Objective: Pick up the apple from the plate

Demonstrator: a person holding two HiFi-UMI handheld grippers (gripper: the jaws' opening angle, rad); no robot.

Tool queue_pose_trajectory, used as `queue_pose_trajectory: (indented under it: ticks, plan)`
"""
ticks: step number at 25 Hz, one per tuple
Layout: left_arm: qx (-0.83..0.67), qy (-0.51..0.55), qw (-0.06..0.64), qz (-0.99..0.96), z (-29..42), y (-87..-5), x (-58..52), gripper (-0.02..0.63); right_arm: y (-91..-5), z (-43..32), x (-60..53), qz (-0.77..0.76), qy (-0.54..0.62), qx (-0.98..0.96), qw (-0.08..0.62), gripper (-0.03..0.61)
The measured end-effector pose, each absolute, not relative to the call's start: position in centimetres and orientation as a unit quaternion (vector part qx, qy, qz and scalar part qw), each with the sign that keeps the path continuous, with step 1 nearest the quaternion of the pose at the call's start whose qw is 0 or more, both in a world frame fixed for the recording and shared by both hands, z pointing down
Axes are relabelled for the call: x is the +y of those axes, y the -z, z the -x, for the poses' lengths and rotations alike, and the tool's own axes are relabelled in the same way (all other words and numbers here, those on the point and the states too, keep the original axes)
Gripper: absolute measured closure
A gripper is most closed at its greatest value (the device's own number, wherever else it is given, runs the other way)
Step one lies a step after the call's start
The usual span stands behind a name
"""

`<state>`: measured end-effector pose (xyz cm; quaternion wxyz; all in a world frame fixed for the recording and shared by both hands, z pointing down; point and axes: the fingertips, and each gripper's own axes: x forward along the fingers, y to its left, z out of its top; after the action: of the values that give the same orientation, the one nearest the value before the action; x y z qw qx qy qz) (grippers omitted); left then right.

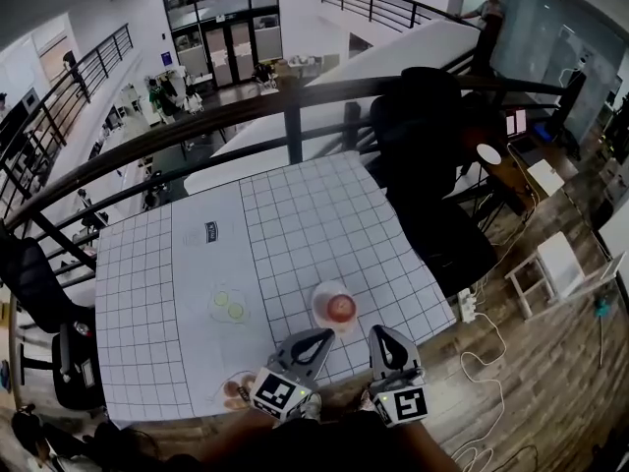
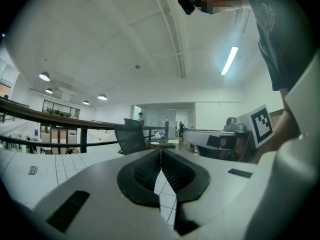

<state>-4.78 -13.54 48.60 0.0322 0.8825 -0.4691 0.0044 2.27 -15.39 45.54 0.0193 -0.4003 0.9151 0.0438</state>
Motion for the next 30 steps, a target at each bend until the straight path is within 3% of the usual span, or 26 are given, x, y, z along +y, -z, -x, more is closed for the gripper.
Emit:
queue_pose_trajectory:
  ticks: [5, 18, 24, 30]
  plan:
    - [-0.495, -0.018, 0.035, -0.868, 3.5, -49.5, -15.9, 0.591, -44.9, -3.6, -17.8, 0.38, -0.026, 0.924, 0.043, 0.555]
    - [-0.545, -0.009, 0.054, -0.837, -1.0, -49.4, -19.6, 0.591, -46.9, -8.4, -22.1, 0.308, -0.028, 0.951, 0.01, 0.555]
    - [-0.575, -0.004, 0.074, -0.815, -0.7, -50.6, -20.0, 0.591, -46.0, -7.9, -23.5, 0.287, -0.019, 0.957, 0.029, 0.555]
    - [-0.581, -0.027, 0.08, -0.81, 0.8, -51.8, -19.2, 0.591, -48.5, -7.2, -24.3, 0.287, -0.018, 0.958, -0.01, 0.555]
